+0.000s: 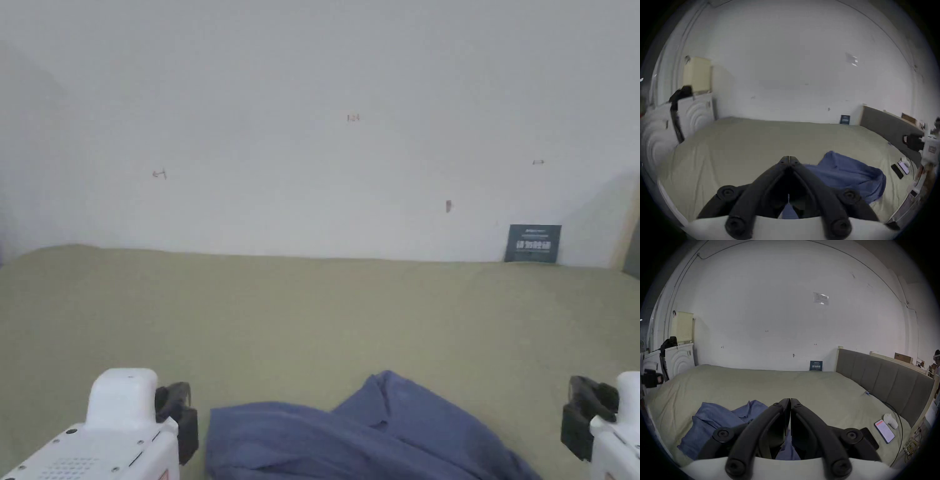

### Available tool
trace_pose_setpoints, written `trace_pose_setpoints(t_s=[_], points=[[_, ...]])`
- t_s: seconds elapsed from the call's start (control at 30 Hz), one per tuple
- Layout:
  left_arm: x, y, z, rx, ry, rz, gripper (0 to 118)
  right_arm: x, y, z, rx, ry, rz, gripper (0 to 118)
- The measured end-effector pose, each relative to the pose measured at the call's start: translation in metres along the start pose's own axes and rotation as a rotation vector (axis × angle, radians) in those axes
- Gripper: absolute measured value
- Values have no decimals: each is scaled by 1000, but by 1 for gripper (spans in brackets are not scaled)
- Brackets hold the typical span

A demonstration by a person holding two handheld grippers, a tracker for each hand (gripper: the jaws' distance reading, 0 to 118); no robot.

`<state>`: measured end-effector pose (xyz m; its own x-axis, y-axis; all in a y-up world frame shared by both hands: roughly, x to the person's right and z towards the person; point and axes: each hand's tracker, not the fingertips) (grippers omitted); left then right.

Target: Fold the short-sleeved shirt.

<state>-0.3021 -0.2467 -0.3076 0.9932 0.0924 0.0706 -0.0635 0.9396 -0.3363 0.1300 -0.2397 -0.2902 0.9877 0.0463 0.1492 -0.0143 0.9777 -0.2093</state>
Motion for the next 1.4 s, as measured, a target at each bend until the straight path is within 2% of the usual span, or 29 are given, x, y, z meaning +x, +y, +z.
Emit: trace_pose_setpoints(t_s=[0.07,0.17,0.3,0.43,0.57,0.6,0.63,0.67,0.7,0.77,0.87,1.07,1.13,1.17,1.23,1.27,1.3,1.33,1.4], points=[[-11,-9,0,-48,5,42,0,-5,-4,-1,-10,12,12,8],[-18,-11,-13,-68,19,16,0,-10,-9,0,-16,27,29,8],[-21,6,-48,-142,-53,15,0,-11,-13,-8,-26,27,48,8],[-33,37,-127,-352,-198,96,0,-9,-18,-20,-48,22,49,8],[-33,58,-220,-572,-179,46,0,-8,-22,-30,-65,30,68,8],[-33,61,-242,-647,-171,41,16,-8,-24,-32,-68,30,77,8],[-32,60,-263,-716,-145,61,54,-8,-25,-34,-71,31,82,8],[-22,58,-268,-768,-113,83,99,-7,-27,-37,-73,31,86,8],[-20,54,-283,-821,-110,96,118,-6,-29,-38,-74,31,88,8],[-20,36,-306,-880,-127,120,118,-4,-32,-44,-86,31,87,8],[-13,18,-321,-967,-53,119,104,-1,-39,-52,-116,40,82,8],[-5,-7,-354,-1044,-32,72,101,7,-50,-61,-145,39,88,8],[-2,-9,-350,-1034,13,69,83,10,-52,-60,-146,28,91,8],[-1,-7,-347,-1013,60,33,69,12,-52,-60,-146,23,91,8],[-3,0,-348,-1000,64,-49,23,16,-54,-61,-151,14,90,8],[-4,2,-346,-983,34,-42,2,18,-54,-61,-158,7,88,8],[-3,5,-344,-974,-12,-2,2,19,-55,-62,-167,1,84,8],[2,10,-334,-962,6,2,2,22,-56,-62,-176,-5,78,8],[10,13,-328,-953,-13,-38,2,25,-58,-62,-204,-13,64,8]])
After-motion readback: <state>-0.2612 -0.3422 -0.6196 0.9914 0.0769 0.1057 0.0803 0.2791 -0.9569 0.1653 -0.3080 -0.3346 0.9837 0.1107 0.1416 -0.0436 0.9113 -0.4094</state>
